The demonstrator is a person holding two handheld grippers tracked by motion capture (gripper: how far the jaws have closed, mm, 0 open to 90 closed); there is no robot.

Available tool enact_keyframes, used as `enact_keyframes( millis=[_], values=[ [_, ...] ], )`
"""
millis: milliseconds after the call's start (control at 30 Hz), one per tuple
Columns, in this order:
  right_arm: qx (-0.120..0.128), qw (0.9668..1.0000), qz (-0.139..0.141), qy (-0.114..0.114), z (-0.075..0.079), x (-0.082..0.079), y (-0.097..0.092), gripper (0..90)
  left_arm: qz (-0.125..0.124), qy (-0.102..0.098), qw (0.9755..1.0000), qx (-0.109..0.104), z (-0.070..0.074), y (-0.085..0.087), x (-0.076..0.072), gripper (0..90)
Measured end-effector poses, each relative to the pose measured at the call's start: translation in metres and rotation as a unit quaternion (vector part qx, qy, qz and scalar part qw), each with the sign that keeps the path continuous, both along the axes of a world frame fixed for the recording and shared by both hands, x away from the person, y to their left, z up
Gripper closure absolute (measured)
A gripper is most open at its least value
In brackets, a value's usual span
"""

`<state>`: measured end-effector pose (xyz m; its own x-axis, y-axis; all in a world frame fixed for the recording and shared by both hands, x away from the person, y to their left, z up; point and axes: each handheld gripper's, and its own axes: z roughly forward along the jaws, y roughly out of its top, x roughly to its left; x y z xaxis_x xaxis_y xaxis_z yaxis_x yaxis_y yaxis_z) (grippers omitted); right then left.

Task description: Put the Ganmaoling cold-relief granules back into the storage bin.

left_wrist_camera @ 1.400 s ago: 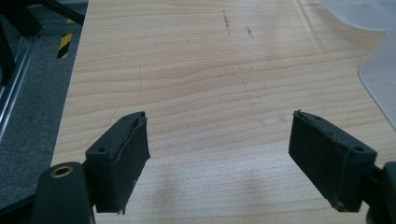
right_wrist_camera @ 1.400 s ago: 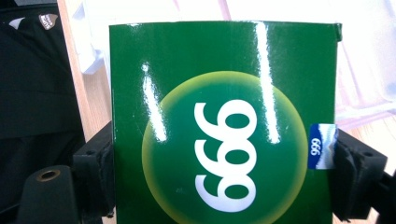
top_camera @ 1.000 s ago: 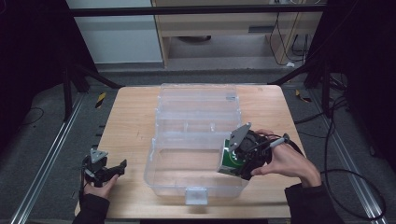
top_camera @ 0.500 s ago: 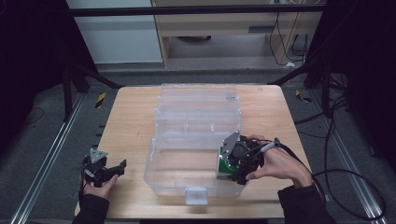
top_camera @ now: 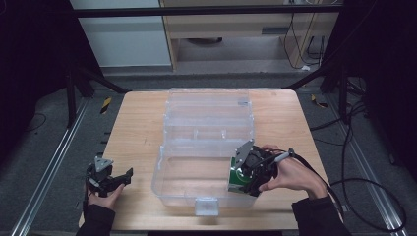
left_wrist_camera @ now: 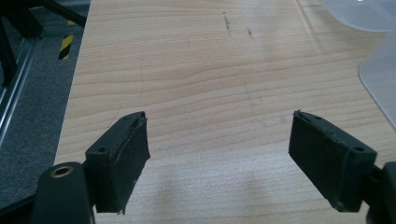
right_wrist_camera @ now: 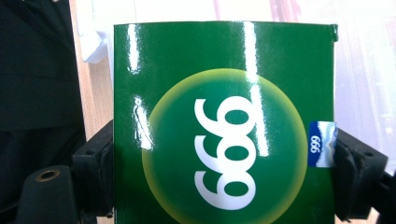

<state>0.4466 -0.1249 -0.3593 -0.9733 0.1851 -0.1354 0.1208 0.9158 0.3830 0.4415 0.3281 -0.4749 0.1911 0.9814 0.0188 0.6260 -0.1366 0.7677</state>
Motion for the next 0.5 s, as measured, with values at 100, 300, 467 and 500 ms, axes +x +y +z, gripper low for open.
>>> enact_keyframes(
  millis=[100, 300, 467, 500],
  values=[
    [0.002, 1.0, -0.005, 0.006, -0.0016, 0.001, -0.0013, 16.1, 0.0, 0.0, 1.0, 0.001, 0.0001, -0.0002, -0.0001, 19.2],
    [-0.006, 0.9999, -0.006, 0.009, -0.0044, 0.0022, 0.0006, 16.1, -0.001, 0.0, 1.0, 0.0, 0.0, 0.0002, -0.0001, 19.2],
    [-0.012, 0.9998, -0.006, 0.013, -0.0083, 0.0032, 0.0028, 16.0, -0.001, 0.0, 1.0, 0.0, -0.0001, 0.0003, -0.0001, 19.2],
    [-0.013, 0.9998, -0.004, 0.012, -0.0093, 0.004, 0.003, 16.0, -0.001, 0.0, 1.0, 0.0, 0.0, 0.0003, -0.0001, 19.2]
  ],
)
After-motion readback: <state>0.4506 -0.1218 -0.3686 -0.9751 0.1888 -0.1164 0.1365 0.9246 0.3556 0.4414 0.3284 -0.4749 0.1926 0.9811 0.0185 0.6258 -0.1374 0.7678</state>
